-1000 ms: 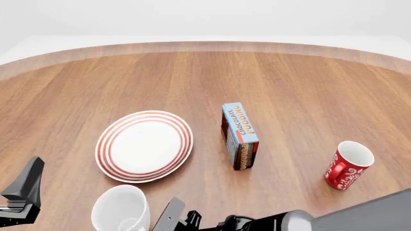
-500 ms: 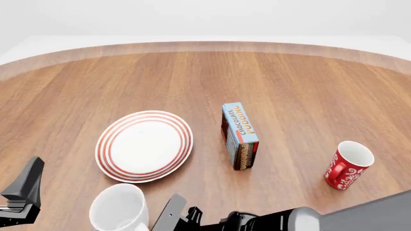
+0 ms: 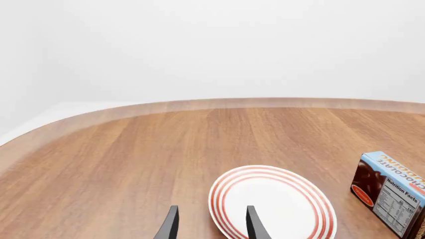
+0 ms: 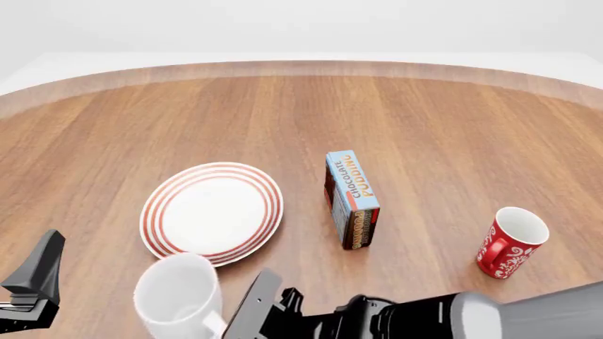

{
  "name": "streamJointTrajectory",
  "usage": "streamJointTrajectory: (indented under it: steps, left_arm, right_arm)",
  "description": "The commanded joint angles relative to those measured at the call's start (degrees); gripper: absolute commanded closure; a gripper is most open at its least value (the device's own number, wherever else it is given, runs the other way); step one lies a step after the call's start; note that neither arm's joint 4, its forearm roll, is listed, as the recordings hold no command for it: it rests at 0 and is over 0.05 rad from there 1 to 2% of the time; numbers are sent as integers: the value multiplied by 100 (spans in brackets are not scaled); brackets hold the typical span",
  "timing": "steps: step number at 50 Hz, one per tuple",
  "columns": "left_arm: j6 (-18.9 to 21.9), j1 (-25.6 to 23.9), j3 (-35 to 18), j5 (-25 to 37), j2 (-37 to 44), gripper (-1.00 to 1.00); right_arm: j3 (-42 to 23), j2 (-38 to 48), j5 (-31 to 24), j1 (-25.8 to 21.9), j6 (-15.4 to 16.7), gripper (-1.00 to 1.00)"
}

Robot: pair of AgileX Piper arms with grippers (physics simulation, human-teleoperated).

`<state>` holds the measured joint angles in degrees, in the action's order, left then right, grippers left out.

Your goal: Pick up the white mug and put it on the plate, and put the chocolate pudding to the right of the plate.

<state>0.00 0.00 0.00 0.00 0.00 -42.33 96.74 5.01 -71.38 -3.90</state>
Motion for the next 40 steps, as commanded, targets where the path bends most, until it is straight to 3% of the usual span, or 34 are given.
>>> streamJointTrajectory:
  steps: [1,40]
  left_arm:
    - [0,0,0,0,0,-100]
    - [0,0,0,0,0,-100]
  right_arm:
    - [35,-227,-56,117,106,100]
    - [4,-662,-88,524,371,100]
